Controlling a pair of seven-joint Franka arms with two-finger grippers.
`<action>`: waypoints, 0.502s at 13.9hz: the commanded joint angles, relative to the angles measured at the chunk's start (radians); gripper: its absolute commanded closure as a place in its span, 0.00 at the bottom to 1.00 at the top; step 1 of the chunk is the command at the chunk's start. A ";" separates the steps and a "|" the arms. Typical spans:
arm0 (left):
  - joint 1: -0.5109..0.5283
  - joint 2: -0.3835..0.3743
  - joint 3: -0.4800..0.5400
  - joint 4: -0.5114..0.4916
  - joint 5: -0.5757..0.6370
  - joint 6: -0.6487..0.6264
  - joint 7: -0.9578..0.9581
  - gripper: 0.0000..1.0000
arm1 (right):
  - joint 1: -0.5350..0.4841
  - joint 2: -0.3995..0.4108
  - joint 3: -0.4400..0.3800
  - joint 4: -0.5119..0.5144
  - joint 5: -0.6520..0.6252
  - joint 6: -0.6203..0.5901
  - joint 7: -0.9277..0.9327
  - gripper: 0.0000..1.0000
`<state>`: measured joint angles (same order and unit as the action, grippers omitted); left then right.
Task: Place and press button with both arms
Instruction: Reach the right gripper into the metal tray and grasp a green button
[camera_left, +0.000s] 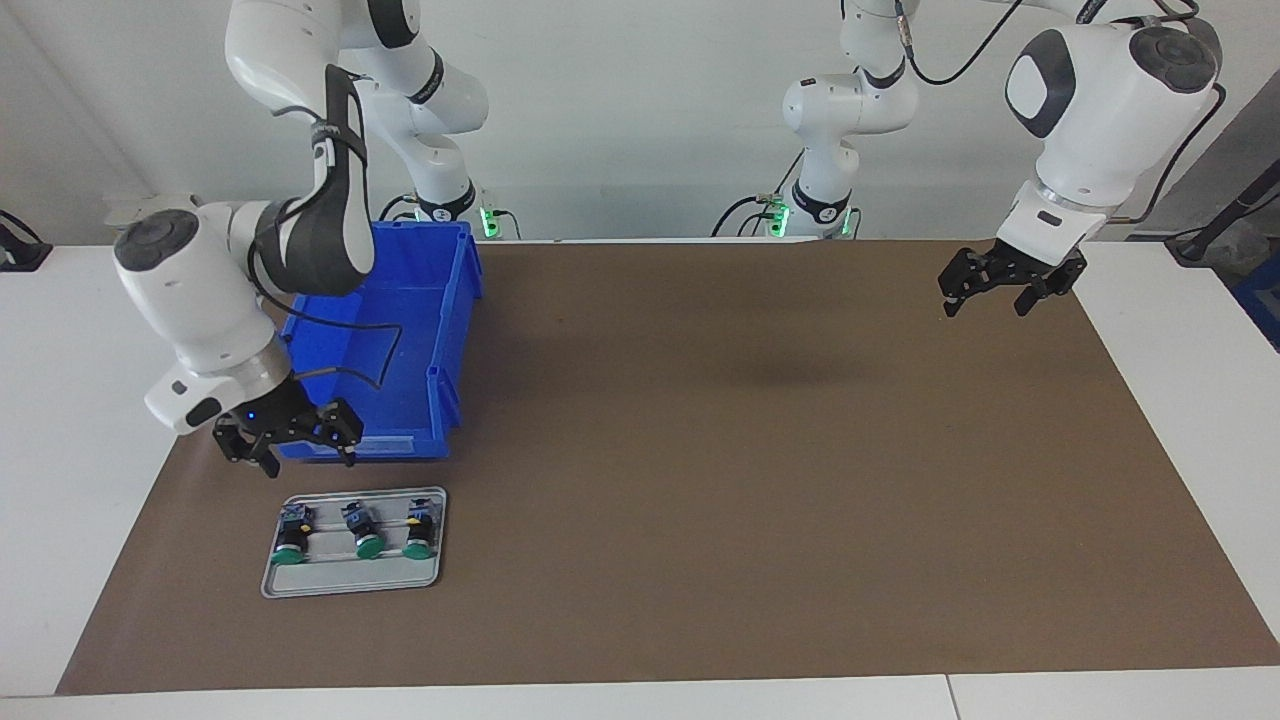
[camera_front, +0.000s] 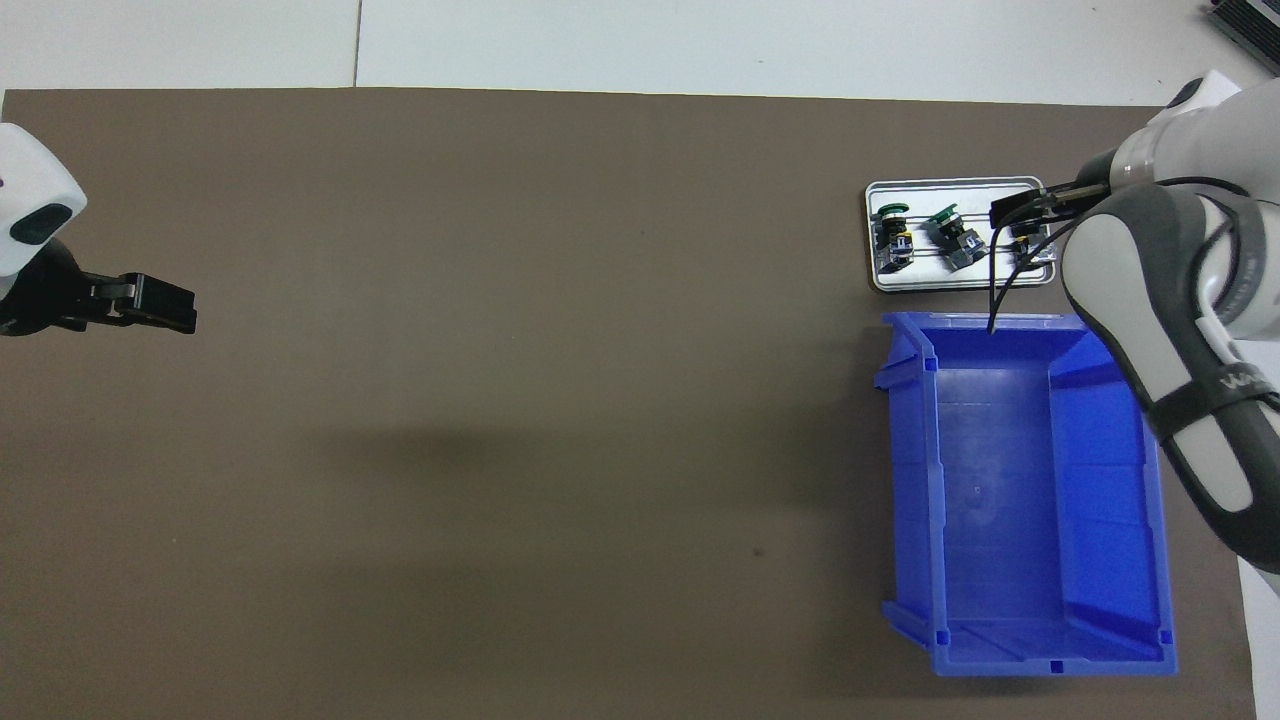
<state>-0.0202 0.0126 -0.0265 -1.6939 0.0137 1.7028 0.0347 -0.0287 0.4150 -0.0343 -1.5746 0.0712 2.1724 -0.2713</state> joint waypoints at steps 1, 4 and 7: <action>0.008 -0.029 -0.006 -0.033 0.011 0.011 -0.006 0.00 | -0.017 0.089 0.010 0.054 0.033 0.027 -0.209 0.00; 0.008 -0.029 -0.006 -0.033 0.011 0.011 -0.006 0.00 | -0.026 0.160 0.011 0.050 0.145 0.096 -0.331 0.00; 0.008 -0.029 -0.006 -0.033 0.011 0.011 -0.006 0.00 | -0.017 0.163 0.010 0.009 0.147 0.118 -0.387 0.03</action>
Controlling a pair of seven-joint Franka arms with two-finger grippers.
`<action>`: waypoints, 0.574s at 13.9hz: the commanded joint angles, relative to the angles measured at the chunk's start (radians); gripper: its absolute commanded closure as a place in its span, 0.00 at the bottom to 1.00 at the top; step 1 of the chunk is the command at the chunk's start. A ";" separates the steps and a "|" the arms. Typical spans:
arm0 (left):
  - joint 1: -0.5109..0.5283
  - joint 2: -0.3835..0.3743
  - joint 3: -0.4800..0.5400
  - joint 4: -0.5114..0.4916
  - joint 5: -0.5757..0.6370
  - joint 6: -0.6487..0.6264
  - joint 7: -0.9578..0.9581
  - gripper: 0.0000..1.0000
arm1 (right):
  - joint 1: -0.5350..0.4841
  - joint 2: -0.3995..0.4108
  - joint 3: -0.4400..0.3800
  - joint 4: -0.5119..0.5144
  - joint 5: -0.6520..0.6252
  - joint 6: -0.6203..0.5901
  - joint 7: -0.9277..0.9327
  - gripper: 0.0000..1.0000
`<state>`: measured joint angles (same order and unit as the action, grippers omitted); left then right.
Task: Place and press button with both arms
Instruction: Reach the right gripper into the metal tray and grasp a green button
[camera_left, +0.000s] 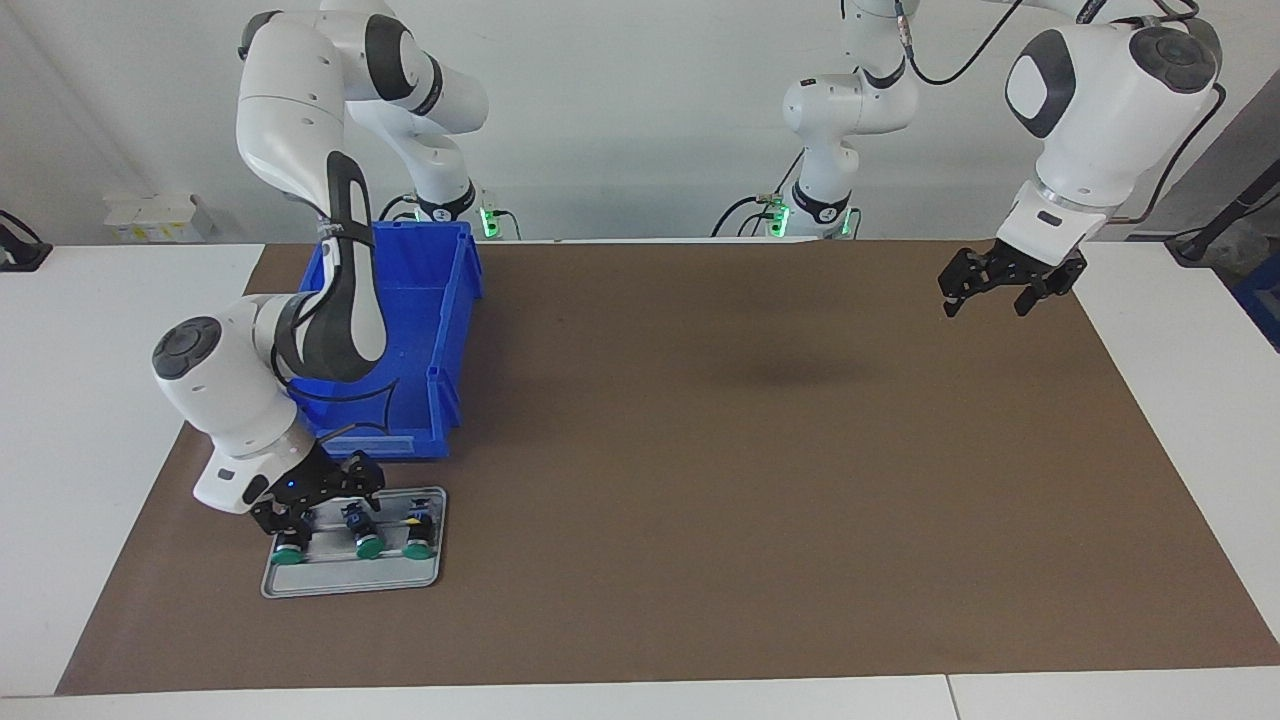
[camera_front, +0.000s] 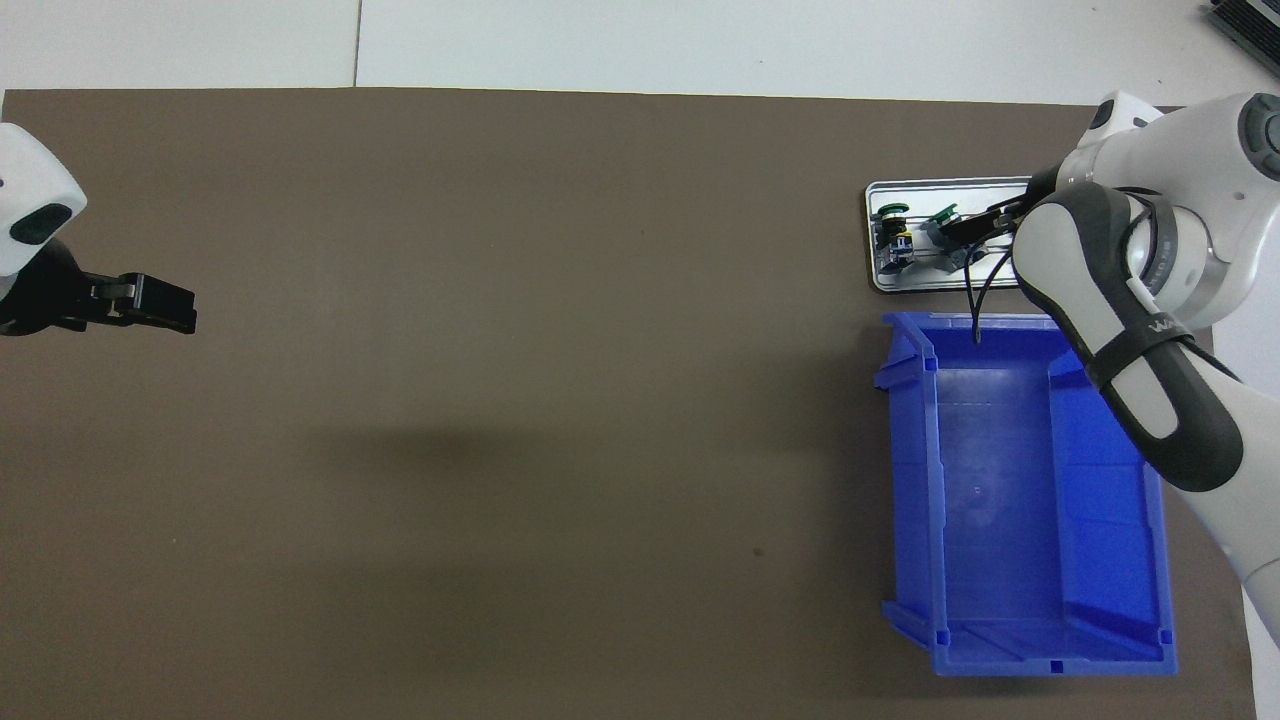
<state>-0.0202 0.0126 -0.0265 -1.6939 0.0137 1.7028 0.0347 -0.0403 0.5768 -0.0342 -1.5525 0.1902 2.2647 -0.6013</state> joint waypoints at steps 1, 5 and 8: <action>0.008 -0.029 -0.006 -0.033 0.011 0.011 -0.006 0.00 | -0.006 0.001 0.010 -0.029 0.028 0.047 -0.095 0.05; 0.008 -0.029 -0.006 -0.033 0.011 0.011 -0.006 0.00 | -0.009 0.005 0.010 -0.055 0.026 0.093 -0.132 0.15; 0.008 -0.029 -0.006 -0.033 0.011 0.011 -0.006 0.00 | -0.003 0.008 0.010 -0.075 0.026 0.101 -0.130 0.21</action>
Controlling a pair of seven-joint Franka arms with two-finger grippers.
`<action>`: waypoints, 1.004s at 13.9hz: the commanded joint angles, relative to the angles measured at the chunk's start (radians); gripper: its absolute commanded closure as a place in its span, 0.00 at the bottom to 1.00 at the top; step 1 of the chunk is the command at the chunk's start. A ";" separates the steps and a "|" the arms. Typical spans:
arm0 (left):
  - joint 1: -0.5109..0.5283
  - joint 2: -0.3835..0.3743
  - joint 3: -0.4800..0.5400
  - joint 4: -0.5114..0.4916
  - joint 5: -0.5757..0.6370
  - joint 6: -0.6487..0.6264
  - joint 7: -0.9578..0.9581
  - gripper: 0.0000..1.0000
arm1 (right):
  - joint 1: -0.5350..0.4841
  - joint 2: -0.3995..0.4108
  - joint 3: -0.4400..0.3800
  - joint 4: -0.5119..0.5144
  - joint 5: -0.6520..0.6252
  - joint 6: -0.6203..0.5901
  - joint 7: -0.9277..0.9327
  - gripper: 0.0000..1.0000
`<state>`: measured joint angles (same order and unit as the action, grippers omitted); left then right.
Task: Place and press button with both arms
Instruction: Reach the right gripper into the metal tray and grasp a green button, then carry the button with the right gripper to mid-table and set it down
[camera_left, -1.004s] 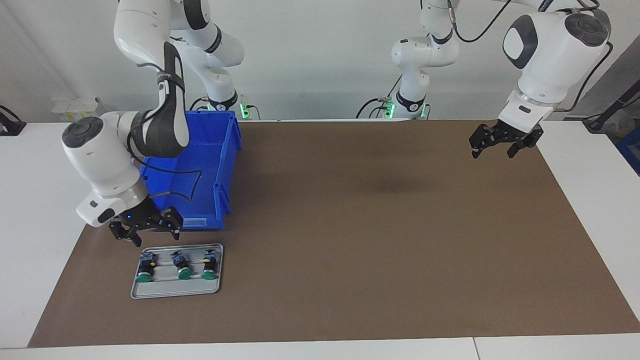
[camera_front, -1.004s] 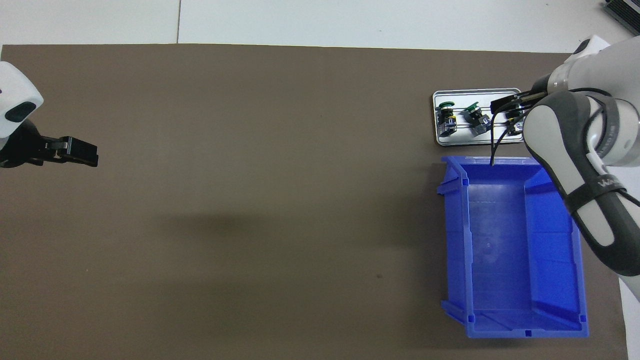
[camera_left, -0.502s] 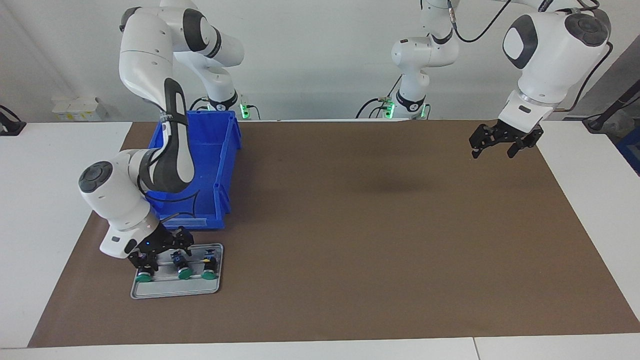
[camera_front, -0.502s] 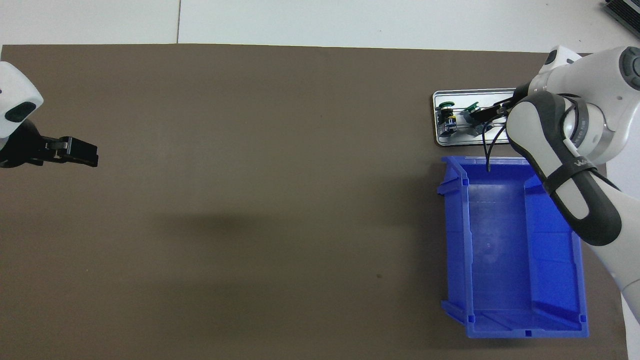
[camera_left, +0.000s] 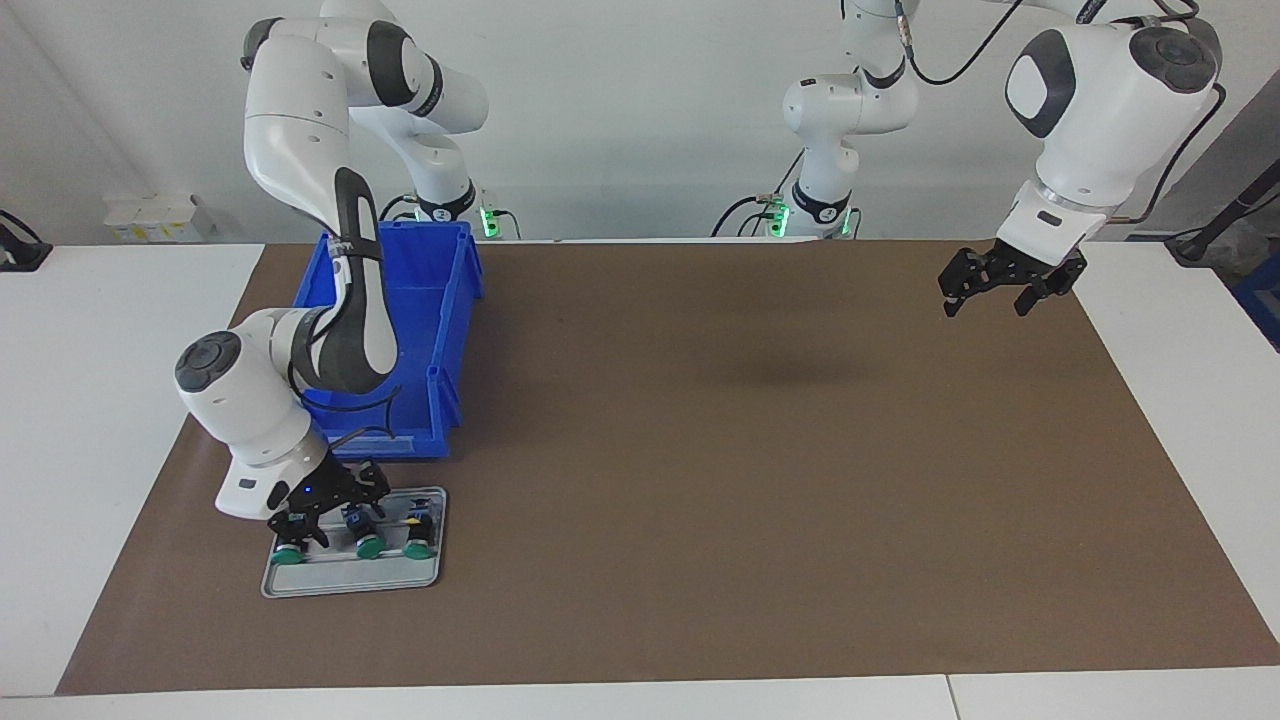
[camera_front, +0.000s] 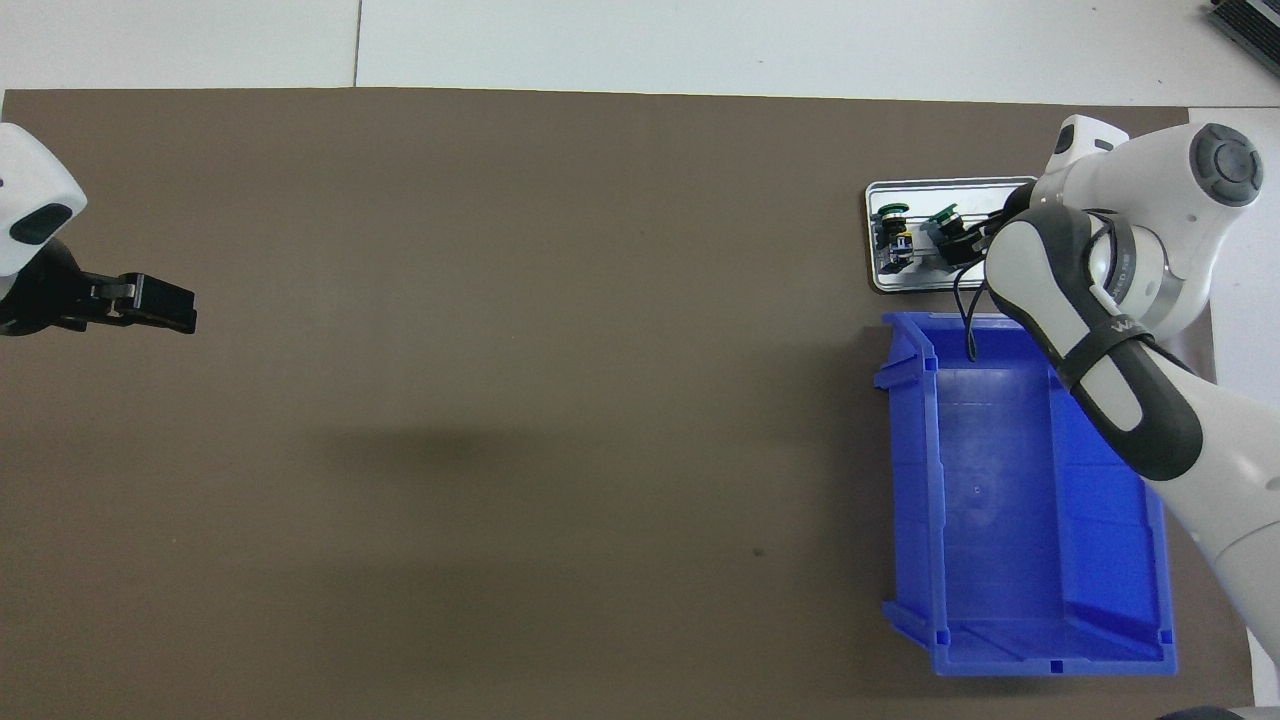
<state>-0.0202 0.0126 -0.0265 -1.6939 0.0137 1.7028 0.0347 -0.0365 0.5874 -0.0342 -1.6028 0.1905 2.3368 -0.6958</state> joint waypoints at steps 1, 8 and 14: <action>0.008 -0.029 -0.006 -0.033 0.011 0.011 -0.006 0.00 | -0.006 -0.001 0.010 -0.026 0.026 0.030 -0.034 0.26; 0.008 -0.029 -0.006 -0.033 0.011 0.011 -0.006 0.00 | -0.011 -0.008 0.008 0.013 0.027 0.021 0.154 1.00; 0.008 -0.029 -0.006 -0.033 0.011 0.011 -0.006 0.00 | 0.003 -0.052 0.005 0.173 -0.022 -0.201 0.805 1.00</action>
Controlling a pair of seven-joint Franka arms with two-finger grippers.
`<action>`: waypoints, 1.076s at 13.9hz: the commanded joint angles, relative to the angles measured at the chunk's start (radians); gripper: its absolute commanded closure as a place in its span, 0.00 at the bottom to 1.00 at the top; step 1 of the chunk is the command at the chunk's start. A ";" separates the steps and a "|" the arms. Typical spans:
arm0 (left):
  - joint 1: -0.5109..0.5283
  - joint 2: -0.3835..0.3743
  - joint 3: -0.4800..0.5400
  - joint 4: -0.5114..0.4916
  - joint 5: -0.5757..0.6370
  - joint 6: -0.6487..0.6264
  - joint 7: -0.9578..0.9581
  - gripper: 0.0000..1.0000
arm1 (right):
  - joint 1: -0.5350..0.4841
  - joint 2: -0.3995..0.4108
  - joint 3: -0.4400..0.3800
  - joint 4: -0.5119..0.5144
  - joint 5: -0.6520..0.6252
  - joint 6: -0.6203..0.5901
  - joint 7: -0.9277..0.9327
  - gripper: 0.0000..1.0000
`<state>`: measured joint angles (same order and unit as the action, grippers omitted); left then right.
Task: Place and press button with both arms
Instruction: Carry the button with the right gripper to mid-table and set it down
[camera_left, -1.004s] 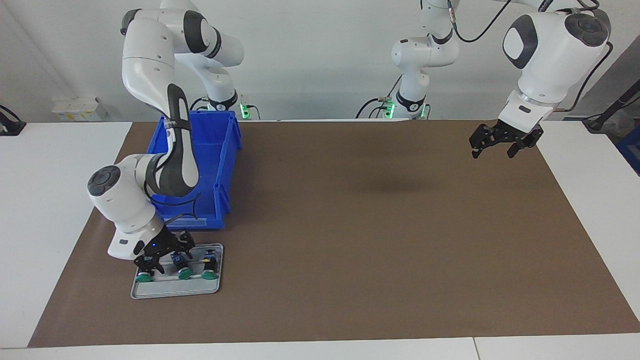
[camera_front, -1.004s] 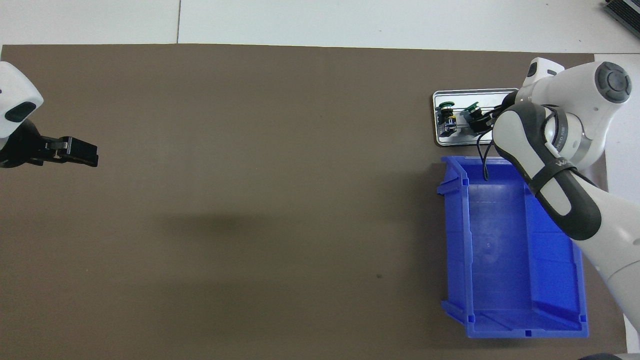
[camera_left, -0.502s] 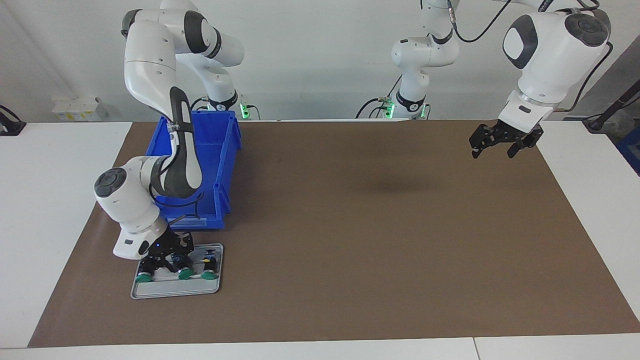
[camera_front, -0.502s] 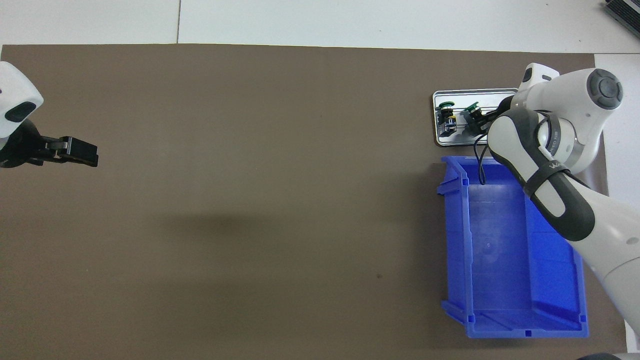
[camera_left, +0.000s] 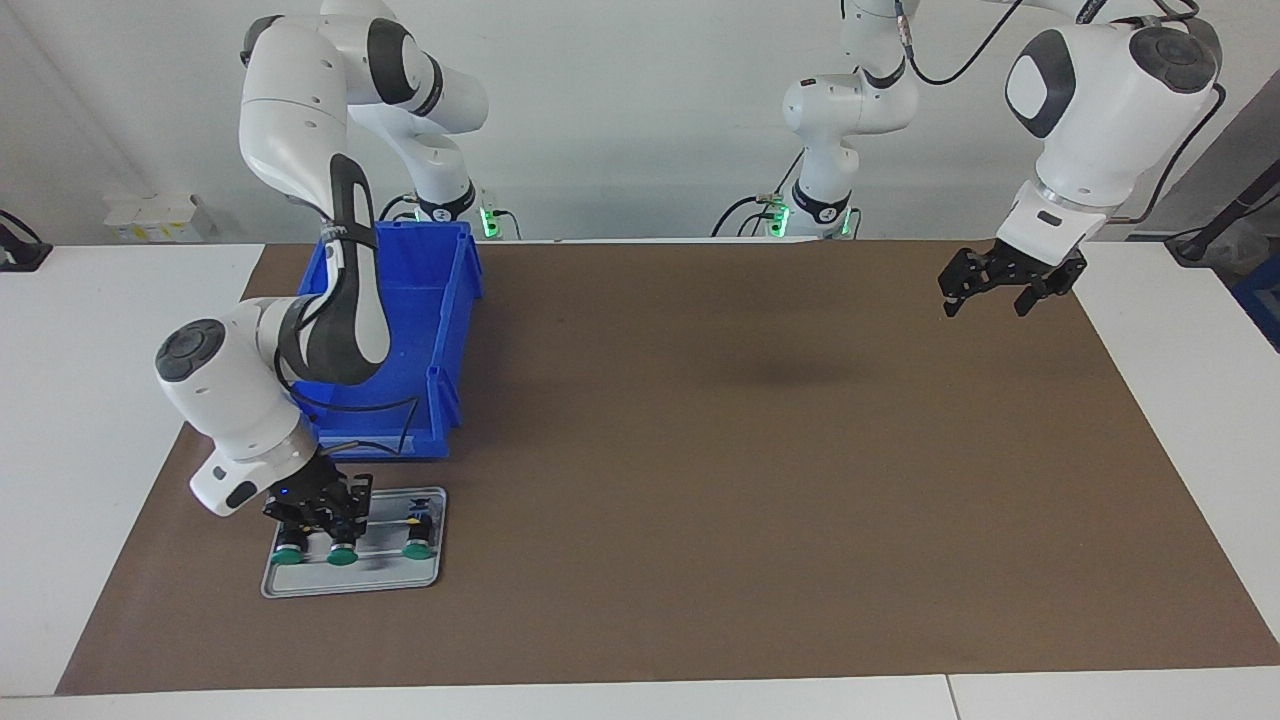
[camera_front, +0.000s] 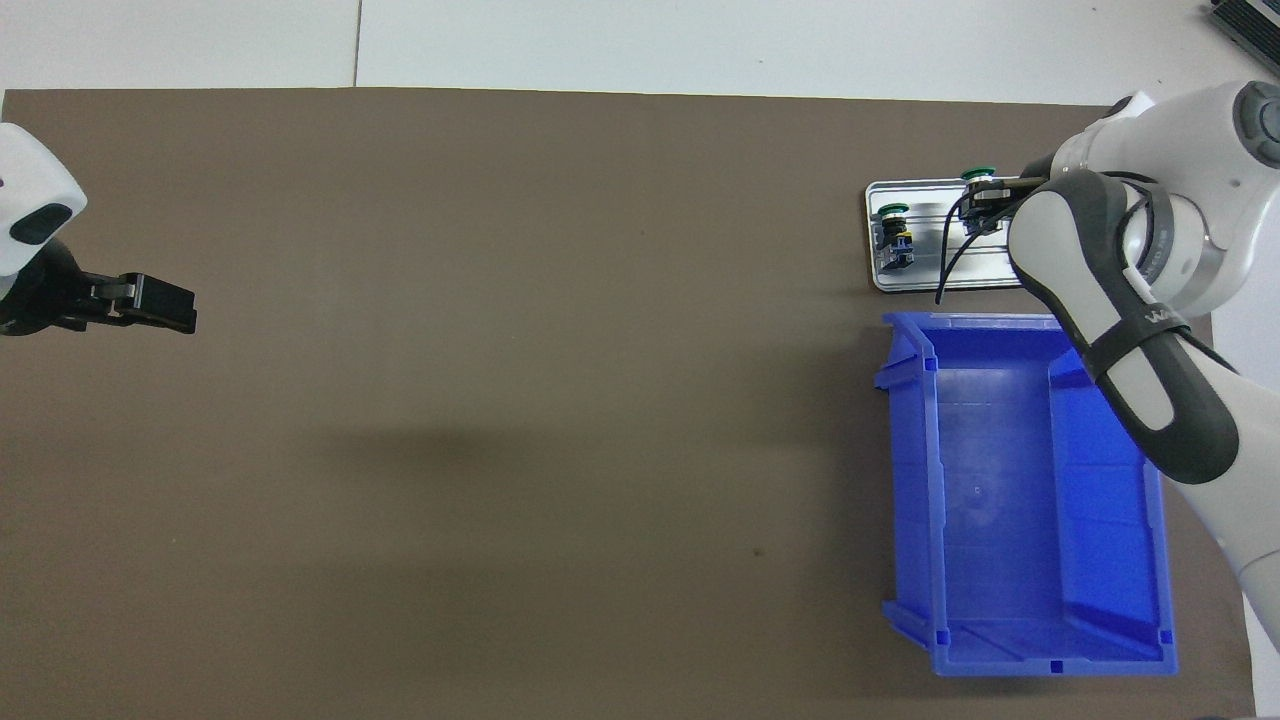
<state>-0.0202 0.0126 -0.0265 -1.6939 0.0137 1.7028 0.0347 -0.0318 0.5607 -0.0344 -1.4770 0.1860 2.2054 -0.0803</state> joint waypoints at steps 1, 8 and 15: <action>0.008 -0.029 -0.006 -0.033 0.011 0.011 -0.006 0.00 | 0.003 -0.039 0.013 0.061 -0.014 -0.099 0.305 1.00; 0.008 -0.029 -0.006 -0.033 0.011 0.012 -0.006 0.00 | 0.165 -0.130 0.014 0.073 -0.017 -0.164 1.162 1.00; 0.008 -0.029 -0.006 -0.033 0.011 0.011 -0.006 0.00 | 0.531 -0.119 0.013 0.072 -0.213 -0.216 2.078 1.00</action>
<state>-0.0202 0.0126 -0.0265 -1.6939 0.0137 1.7028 0.0347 0.4253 0.4364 -0.0247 -1.4035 0.0218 2.0070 1.8063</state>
